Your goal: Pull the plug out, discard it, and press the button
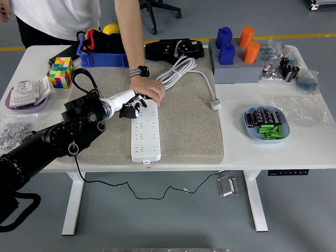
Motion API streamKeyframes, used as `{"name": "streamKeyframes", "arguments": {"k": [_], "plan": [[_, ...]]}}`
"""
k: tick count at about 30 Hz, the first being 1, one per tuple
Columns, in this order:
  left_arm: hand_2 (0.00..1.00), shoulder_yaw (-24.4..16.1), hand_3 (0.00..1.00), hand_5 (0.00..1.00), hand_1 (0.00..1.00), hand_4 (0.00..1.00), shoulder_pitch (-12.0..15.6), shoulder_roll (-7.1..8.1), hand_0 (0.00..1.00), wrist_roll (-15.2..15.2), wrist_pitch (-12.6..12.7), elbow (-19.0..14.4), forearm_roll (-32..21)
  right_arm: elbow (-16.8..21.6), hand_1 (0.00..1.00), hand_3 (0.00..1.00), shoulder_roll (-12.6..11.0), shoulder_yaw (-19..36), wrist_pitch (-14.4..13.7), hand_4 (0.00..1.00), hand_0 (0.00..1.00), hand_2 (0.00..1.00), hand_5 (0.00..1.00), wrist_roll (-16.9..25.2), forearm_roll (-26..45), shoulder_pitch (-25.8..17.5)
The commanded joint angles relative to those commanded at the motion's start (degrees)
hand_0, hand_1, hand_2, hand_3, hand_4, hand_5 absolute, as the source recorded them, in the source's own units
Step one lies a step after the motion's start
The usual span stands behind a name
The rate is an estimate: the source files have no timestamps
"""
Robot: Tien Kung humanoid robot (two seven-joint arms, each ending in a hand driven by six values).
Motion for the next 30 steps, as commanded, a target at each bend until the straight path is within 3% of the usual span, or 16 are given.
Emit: {"name": "streamKeyframes", "arguments": {"k": [17,22,24,30], "plan": [[0.14,2.68,0.702,0.002,0.025,0.002,-0.58,-0.63,0.073,0.29,0.63,2.45,-1.48,0.02,0.729,0.713,-0.06,-0.04,0.02,0.883,0.767,0.724,0.658,0.01,0.12,0.12],[0.14,2.86,0.701,0.002,0.025,0.002,-0.37,-0.44,0.073,0.26,0.43,1.85,-1.8,-0.03,0.729,0.713,-0.07,0.13,0.02,0.883,0.767,0.724,0.658,-0.01,0.01,-0.01],[0.14,1.94,0.701,0.002,0.025,0.002,-0.12,-0.26,0.073,0.09,0.45,1.19,-1.38,-0.01,0.729,0.713,-0.06,0.24,-0.01,0.883,0.767,0.724,0.658,0.0,-0.01,-0.05],[0.139,-6.45,0.698,0.002,0.025,0.002,1.42,0.6,0.072,-0.64,0.92,-3.0,3.46,-0.01,0.729,0.713,0.04,0.56,0.01,0.883,0.767,0.724,0.658,0.0,-0.16,-0.04]]}}
